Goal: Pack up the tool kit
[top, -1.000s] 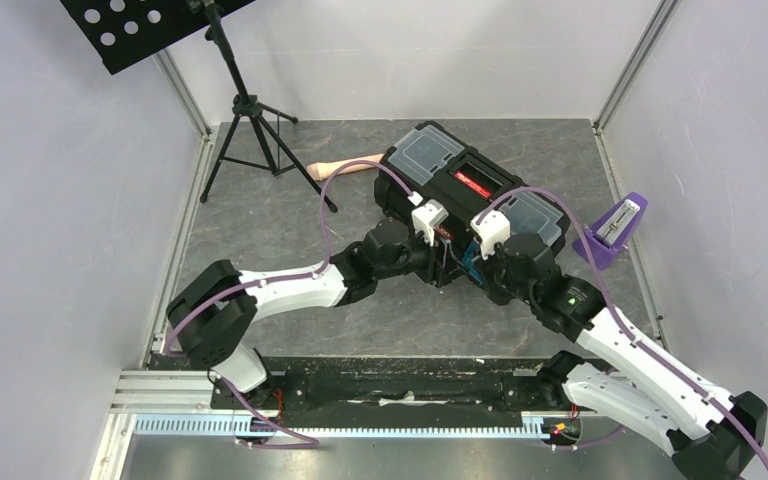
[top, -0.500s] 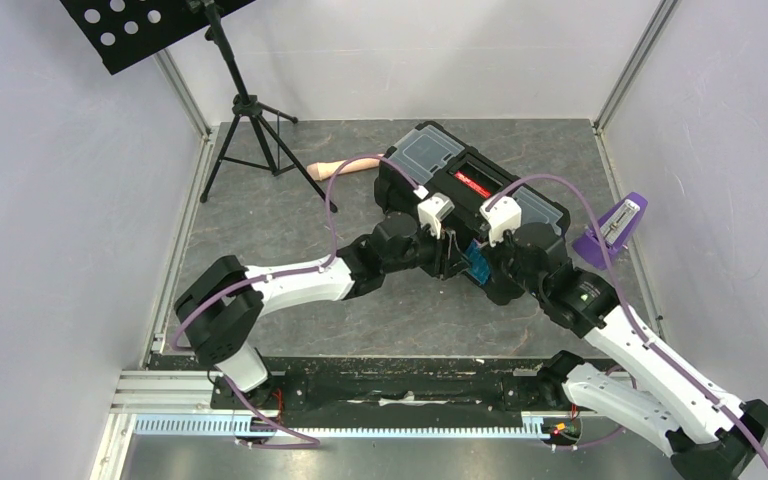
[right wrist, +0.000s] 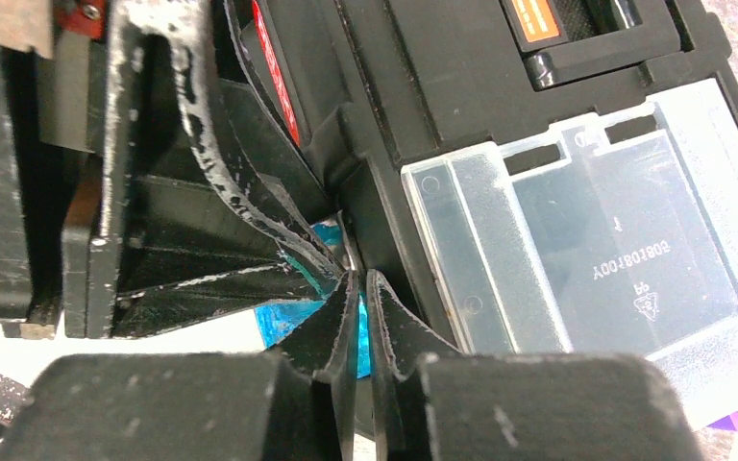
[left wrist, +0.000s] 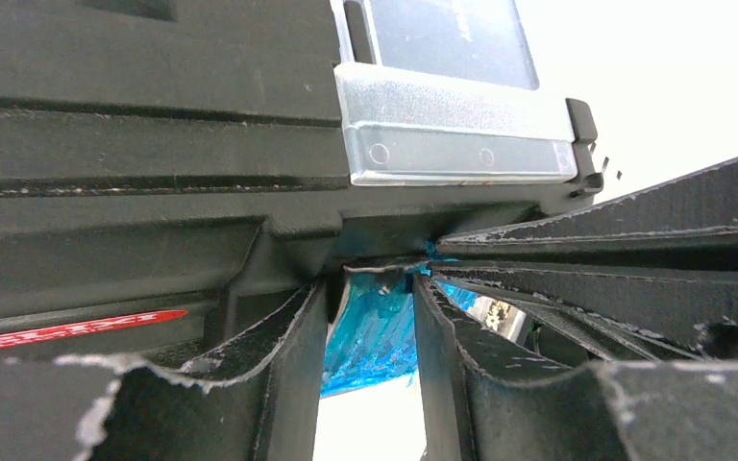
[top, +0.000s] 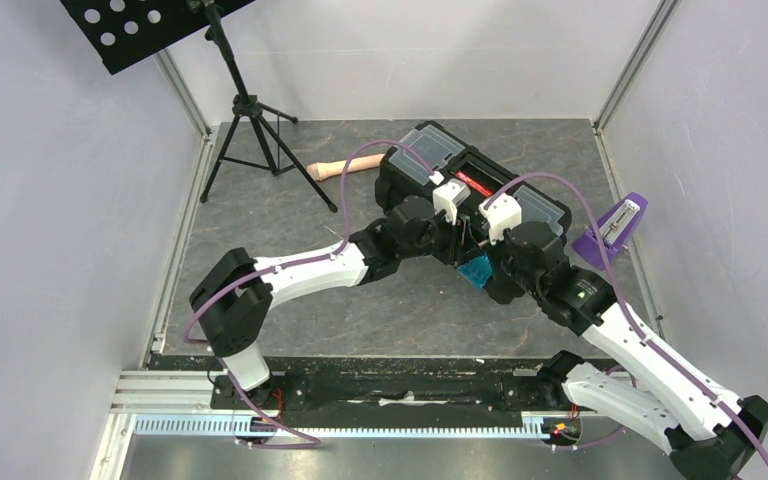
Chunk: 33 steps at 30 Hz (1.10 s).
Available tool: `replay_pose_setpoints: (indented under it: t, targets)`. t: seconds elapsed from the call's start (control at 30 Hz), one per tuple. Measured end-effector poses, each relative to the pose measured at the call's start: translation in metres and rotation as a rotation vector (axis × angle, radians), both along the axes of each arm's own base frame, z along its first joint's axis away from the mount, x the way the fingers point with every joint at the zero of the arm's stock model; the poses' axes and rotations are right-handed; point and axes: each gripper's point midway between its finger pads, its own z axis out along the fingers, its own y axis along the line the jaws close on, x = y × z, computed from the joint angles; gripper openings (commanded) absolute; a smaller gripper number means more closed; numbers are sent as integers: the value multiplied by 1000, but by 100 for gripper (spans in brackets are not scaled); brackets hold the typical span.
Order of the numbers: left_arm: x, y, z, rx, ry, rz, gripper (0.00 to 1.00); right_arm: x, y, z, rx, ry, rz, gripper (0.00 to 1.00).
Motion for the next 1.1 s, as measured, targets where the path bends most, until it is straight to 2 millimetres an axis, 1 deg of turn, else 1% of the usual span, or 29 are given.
replay_pose_setpoints:
  t: [0.17,0.3,0.5,0.7,0.8,0.83,0.9,1.0,1.03,1.1]
  targets:
    - [-1,-2,-11,25,33,-7,41,-1,-1,-7,-10,15,1,9]
    - [-2,-2,-13,23,46,-1,41,-5,-3,-21,-27,41,4,10]
    - [-2,-1,-15,15,45,2,42,-6,-2,-22,-11,31,5,14]
    - [-5,1,-16,-3,50,2,54,-11,-3,-24,-15,51,17,24]
    - [-13,7,-20,-14,56,1,57,-16,-4,-25,-27,76,31,30]
    - [-15,11,-24,-10,61,6,57,-16,-3,-23,-26,77,34,33]
    - [-19,21,-41,17,76,19,57,-16,-1,-15,-21,76,46,36]
    - [-23,33,-64,54,100,28,58,-13,2,7,-11,55,54,40]
    - [-24,36,-69,59,103,29,58,-11,4,16,-6,44,55,40]
    - [-25,36,-70,58,101,30,58,-6,7,34,7,17,57,41]
